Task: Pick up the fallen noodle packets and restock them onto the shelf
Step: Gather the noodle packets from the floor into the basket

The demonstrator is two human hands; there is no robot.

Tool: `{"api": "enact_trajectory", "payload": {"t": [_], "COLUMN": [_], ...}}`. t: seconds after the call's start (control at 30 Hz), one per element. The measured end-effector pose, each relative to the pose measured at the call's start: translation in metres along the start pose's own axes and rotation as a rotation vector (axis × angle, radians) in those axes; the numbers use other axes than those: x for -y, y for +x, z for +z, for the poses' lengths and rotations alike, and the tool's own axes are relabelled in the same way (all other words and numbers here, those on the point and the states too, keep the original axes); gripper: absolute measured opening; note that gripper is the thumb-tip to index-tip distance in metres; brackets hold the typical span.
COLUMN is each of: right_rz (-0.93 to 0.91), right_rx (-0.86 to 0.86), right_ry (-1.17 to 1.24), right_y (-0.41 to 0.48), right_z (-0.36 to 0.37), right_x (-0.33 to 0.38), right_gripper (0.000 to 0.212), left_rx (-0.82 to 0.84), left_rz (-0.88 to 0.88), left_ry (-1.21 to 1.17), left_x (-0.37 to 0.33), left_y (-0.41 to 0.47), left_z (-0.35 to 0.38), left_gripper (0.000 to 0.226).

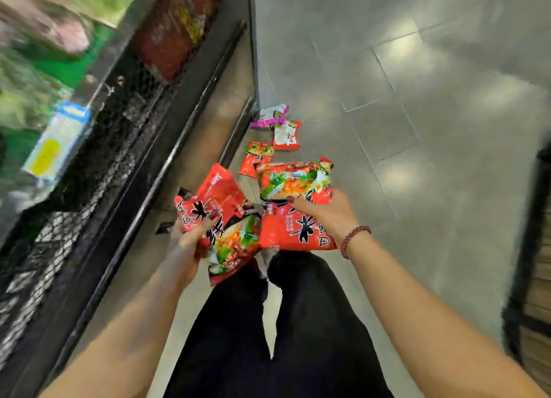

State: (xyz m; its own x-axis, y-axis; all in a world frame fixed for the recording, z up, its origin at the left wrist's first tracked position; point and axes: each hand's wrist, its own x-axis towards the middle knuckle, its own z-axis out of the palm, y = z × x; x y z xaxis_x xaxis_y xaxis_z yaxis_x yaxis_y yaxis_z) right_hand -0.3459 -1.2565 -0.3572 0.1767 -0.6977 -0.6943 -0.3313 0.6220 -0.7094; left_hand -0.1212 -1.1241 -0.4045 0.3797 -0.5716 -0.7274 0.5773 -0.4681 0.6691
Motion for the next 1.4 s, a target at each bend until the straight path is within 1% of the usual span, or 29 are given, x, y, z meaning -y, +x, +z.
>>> {"api": "enact_trajectory", "payload": {"t": [0.03,0.07,0.1,0.17,0.23,0.27,0.33,0.4,0.53,0.63,0.7,0.73,0.8,0.87,0.9,0.93,1.0,1.07,1.13,1.2,1.23,1.33,1.4], "right_rz": [-0.009,-0.02,-0.027,-0.047,-0.084,-0.107,-0.128,-0.135,-0.13,-0.118,-0.093,-0.074,-0.048,-0.047,-0.046,-0.045,-0.042,-0.04,-0.031,-0.026,-0.017,-0.018,-0.026], "right_rx": [0.003,0.011,0.021,0.047,0.093,0.137,0.252,0.357,0.583,0.727,0.836,0.889,0.978,1.05,1.09,1.136,1.226,1.32,1.406,1.468,1.492,1.546,1.584], "right_ry": [0.006,0.008,0.002,-0.006,-0.02,-0.027,-0.059,-0.122,-0.272,-0.361,-0.434,-0.479,-0.563,-0.655,-0.698,-0.737,-0.804,-0.879,-0.933,-0.994,-1.019,-1.078,-1.102], "right_y": [-0.012,-0.02,-0.027,-0.038,-0.046,-0.049,-0.055,-0.057,-0.056,-0.063,-0.071,-0.076,-0.087,-0.101,-0.106,-0.113,-0.129,-0.152,-0.176,-0.202,-0.216,-0.263,-0.296], "right_z": [-0.002,-0.003,-0.005,-0.008,-0.012,-0.014,-0.018,-0.025,-0.036,-0.03,-0.02,-0.015,-0.001,0.013,0.022,0.03,0.045,0.059,0.074,0.093,0.102,0.13,0.145], "right_x": [0.005,0.011,0.017,0.03,0.04,0.044,0.052,0.059,0.069,0.07,0.066,0.064,0.055,0.042,0.035,0.027,0.012,-0.001,-0.016,-0.036,-0.048,-0.087,-0.115], "right_gripper": [0.029,0.032,0.034,0.034,0.033,0.032,0.032,0.032,0.039,0.031,0.029,0.03,0.035,0.05,0.053,0.047,0.031,0.03,0.032,0.034,0.035,0.038,0.041], "left_rx": [-0.014,-0.028,-0.031,-0.019,-0.023,-0.035,-0.065,-0.128,-0.28,-0.451,-0.546,-0.605,-0.705,-0.788,-0.832,-0.881,-0.985,-1.079,-1.161,-1.22,-1.243,-1.302,-1.307], "left_rz": [0.011,0.015,0.016,0.026,0.034,0.036,0.06,0.09,0.12,0.159,0.19,0.197,0.205,0.192,0.183,0.189,0.213,0.228,0.242,0.249,0.25,0.254,0.263], "left_ry": [-0.023,-0.047,-0.078,-0.127,-0.155,-0.163,-0.187,-0.227,-0.312,-0.422,-0.509,-0.551,-0.651,-0.736,-0.774,-0.819,-0.894,-0.955,-1.011,-1.087,-1.124,-1.225,-1.271], "left_x": [-0.005,-0.01,-0.015,-0.024,-0.03,-0.031,-0.031,-0.028,-0.002,0.027,0.049,0.059,0.081,0.103,0.113,0.125,0.147,0.172,0.193,0.214,0.225,0.261,0.284], "left_y": [-0.013,-0.025,-0.037,-0.063,-0.088,-0.099,-0.122,-0.143,-0.187,-0.223,-0.248,-0.26,-0.285,-0.306,-0.316,-0.326,-0.346,-0.364,-0.383,-0.402,-0.413,-0.448,-0.474], "left_z": [0.0,-0.001,0.0,0.003,0.007,0.011,0.021,0.033,0.053,0.062,0.066,0.067,0.069,0.068,0.067,0.065,0.063,0.06,0.059,0.053,0.049,0.027,0.008], "left_gripper": [0.026,0.023,0.027,0.042,0.051,0.053,0.05,0.046,0.05,0.053,0.061,0.062,0.056,0.056,0.061,0.064,0.061,0.055,0.035,0.025,0.026,0.039,0.038]}}
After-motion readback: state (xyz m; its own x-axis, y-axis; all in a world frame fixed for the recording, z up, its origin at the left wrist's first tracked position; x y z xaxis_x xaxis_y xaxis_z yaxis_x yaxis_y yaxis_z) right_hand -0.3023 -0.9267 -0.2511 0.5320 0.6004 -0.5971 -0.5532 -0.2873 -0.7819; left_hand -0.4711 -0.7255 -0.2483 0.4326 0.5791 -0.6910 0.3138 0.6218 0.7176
